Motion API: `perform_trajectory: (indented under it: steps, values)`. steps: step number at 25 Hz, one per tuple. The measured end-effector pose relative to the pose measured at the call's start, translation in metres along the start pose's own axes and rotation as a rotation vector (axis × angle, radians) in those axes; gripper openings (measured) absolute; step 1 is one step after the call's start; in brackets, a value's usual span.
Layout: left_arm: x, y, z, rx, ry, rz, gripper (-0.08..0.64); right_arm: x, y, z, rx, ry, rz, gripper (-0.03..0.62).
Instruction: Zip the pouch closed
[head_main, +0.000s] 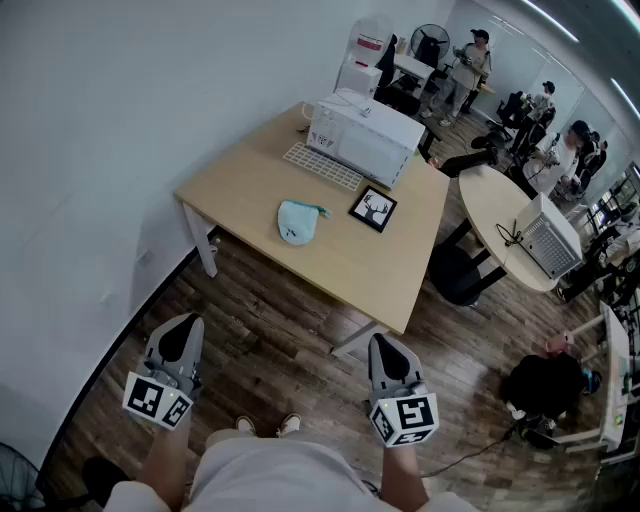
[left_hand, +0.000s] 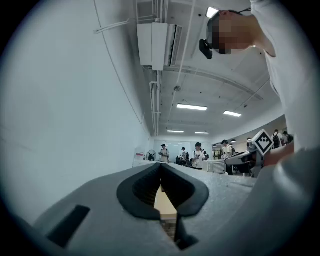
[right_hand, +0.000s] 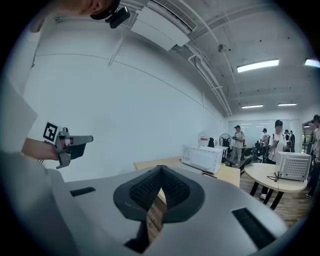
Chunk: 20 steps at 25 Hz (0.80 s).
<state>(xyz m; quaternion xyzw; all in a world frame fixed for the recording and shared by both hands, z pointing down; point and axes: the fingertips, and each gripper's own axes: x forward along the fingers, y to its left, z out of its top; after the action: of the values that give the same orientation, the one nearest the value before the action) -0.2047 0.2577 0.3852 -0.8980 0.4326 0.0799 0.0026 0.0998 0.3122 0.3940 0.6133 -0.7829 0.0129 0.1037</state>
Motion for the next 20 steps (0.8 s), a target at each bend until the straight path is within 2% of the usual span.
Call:
perform_trajectory:
  steps: [15, 20]
  values:
    - [0.010, -0.009, -0.006, 0.014, 0.019, 0.028, 0.015, 0.009, -0.012, -0.004, 0.001, -0.005, 0.040, 0.002]
    - [0.017, -0.016, -0.009, 0.014, 0.011, 0.035, 0.015, 0.008, -0.019, -0.004, 0.036, -0.040, 0.083, 0.003]
